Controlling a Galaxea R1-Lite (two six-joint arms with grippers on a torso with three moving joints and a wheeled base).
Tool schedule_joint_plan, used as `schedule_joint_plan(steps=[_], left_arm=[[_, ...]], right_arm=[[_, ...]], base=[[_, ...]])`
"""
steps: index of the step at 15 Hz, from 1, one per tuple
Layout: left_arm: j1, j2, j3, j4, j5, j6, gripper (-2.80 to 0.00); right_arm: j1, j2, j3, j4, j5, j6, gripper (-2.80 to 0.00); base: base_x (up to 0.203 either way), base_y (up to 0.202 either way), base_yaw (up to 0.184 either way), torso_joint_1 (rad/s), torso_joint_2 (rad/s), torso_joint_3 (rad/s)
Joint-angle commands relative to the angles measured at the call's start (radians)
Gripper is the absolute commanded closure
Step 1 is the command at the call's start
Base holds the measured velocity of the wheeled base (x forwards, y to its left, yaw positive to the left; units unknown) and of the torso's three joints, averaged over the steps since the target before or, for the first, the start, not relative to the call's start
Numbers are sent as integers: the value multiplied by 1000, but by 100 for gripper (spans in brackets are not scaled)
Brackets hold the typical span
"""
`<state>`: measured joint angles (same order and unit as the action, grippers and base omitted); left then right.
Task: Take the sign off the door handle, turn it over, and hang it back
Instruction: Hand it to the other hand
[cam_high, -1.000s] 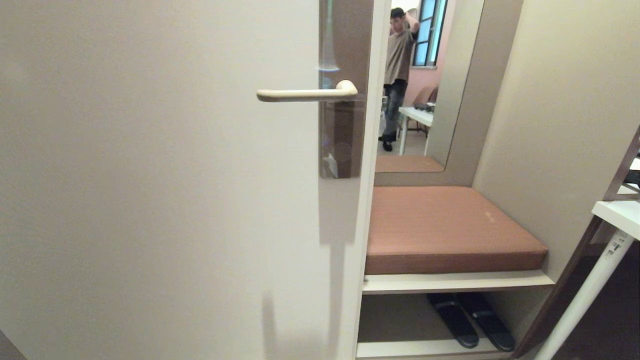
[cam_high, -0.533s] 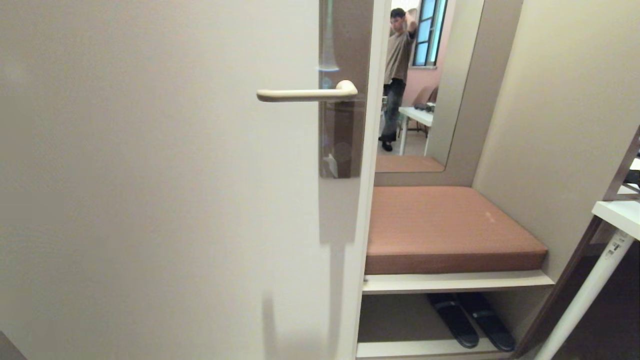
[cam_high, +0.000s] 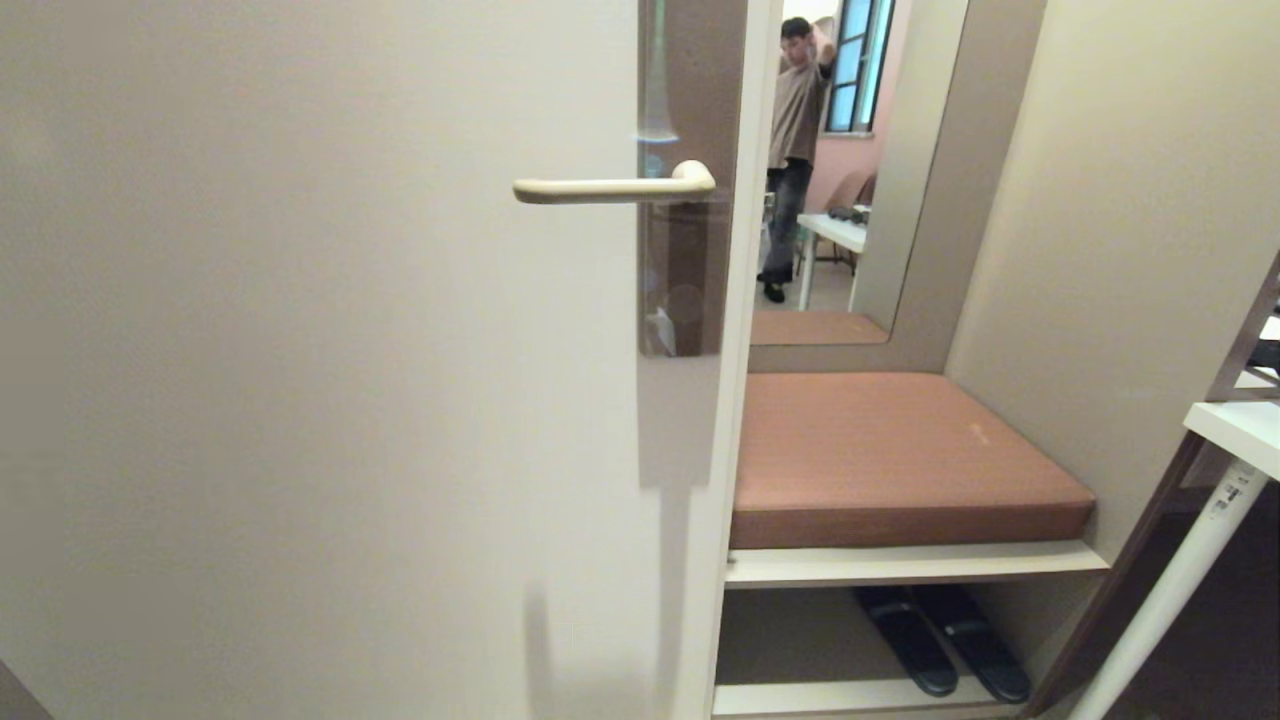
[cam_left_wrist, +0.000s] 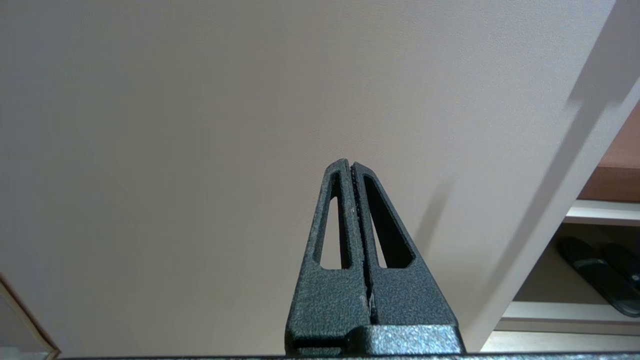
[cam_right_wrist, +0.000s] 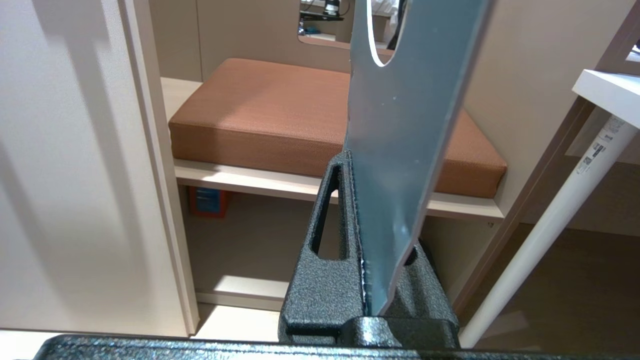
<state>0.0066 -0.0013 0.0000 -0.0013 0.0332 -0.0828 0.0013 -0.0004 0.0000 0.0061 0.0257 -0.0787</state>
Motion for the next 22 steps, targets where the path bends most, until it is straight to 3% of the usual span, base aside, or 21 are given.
schedule_joint_plan(steps=[1, 22], left_arm=[[0, 1, 0, 0, 1, 0, 0], [1, 1, 0, 0, 2, 2, 0]], right_arm=[[0, 0, 0, 0, 0, -1, 0], [0, 0, 0, 0, 0, -1, 0]], base=[[0, 0, 0, 0, 0, 0], [0, 0, 0, 0, 0, 0]])
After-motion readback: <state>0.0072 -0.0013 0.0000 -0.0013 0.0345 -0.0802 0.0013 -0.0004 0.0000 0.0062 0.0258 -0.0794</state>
